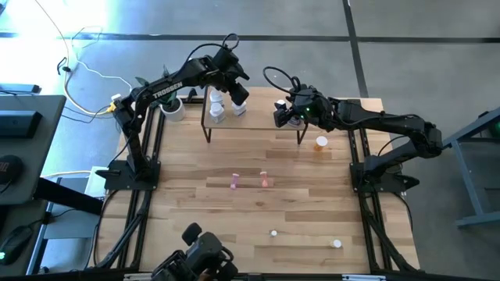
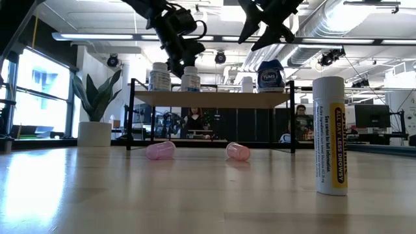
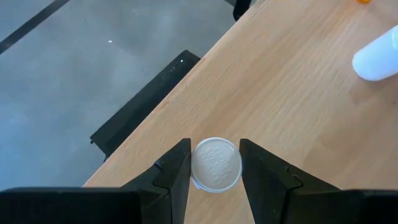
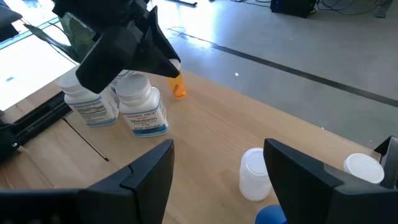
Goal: Pick and place medicine bottles onto shelf by color
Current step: Put the bottom orange pill bottle on the shelf
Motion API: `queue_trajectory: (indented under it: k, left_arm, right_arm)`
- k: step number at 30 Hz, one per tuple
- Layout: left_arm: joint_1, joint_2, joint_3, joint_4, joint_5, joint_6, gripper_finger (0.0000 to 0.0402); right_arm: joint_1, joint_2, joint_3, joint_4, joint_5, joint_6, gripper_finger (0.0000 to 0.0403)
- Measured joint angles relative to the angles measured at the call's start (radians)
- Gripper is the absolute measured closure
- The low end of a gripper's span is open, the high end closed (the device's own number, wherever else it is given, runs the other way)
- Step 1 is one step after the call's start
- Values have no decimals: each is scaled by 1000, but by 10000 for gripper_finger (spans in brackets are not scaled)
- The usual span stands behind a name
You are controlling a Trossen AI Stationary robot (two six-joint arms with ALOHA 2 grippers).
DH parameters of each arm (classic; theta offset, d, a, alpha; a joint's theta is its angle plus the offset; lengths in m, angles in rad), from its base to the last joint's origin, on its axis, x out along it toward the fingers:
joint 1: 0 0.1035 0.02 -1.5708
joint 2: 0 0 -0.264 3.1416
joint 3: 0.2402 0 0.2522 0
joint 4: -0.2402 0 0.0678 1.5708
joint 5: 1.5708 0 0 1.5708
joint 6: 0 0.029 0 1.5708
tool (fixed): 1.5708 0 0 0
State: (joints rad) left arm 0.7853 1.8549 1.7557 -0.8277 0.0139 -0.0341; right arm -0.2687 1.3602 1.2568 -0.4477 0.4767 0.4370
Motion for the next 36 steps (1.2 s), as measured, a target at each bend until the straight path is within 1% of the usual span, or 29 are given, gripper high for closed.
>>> queue_trajectory:
  k: [8, 26, 29, 32, 36]
  left_arm:
    - [0, -2, 1, -40, -5, -7, 284]
    - [0, -2, 1, -38, -10, -6, 284]
    - [0, -2, 1, -38, -10, 16, 283]
    - [0, -2, 1, -39, -10, 19, 271]
    - [0, 0, -1, -45, -11, 11, 243]
  right_arm:
    - [0, 0, 0, 0, 0, 0, 164]
    - [0, 0, 0, 0, 0, 10, 164]
    - [0, 0, 0, 0, 0, 11, 164]
    - [0, 0, 0, 0, 0, 9, 164]
    - [0, 0, 0, 0, 0, 8, 164]
